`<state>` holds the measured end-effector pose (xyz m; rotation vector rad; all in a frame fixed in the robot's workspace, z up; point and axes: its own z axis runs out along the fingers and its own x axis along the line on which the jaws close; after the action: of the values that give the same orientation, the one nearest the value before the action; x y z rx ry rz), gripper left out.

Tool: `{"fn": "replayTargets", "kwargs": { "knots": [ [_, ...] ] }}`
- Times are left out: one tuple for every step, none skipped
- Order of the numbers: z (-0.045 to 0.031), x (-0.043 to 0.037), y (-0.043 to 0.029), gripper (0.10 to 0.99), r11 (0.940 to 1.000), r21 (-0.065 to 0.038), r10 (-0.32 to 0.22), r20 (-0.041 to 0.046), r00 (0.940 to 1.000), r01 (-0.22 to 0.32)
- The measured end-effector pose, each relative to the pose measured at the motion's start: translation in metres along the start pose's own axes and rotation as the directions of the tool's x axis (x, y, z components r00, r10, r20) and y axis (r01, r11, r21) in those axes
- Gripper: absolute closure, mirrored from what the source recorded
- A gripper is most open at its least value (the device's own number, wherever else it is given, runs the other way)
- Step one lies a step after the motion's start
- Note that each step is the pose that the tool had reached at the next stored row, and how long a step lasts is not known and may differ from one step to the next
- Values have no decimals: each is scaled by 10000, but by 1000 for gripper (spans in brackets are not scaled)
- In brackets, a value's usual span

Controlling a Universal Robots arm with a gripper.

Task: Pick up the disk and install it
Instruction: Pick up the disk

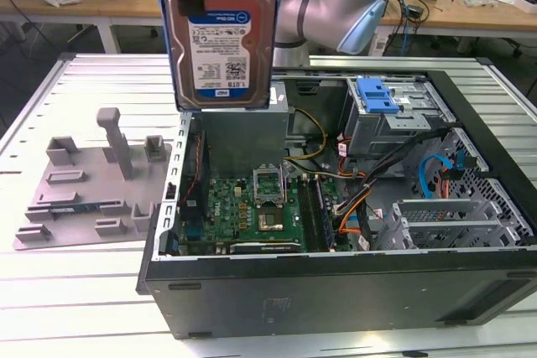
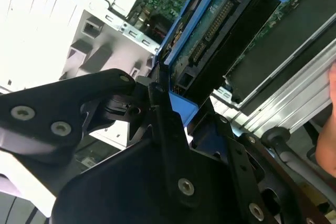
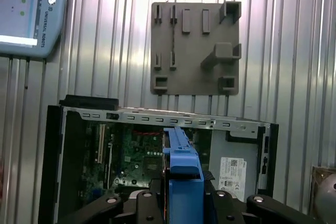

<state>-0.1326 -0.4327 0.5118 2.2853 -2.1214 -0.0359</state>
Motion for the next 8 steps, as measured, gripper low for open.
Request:
{"fn": "replayTargets", "kwargs": {
  "knots": [
    [-2, 31, -53, 718, 10000, -1, -3, -1, 10000, 3],
    [-3, 49, -83, 718, 10000, -1, -1, -1, 10000, 1],
    [-4, 65, -111, 718, 10000, -1, 0, 0, 10000, 0],
    [-6, 93, -163, 718, 10000, -1, -2, 1, 10000, 2],
    [-7, 113, -201, 718, 10000, 0, -1, 2, 10000, 1],
    [-9, 149, -268, 718, 10000, 0, -1, 4, 10000, 1],
    [-11, 184, -333, 718, 10000, 0, -1, 7, 10000, 1],
    [-13, 207, -375, 718, 10000, 0, 0, 8, 10000, 0]
  ]
}}
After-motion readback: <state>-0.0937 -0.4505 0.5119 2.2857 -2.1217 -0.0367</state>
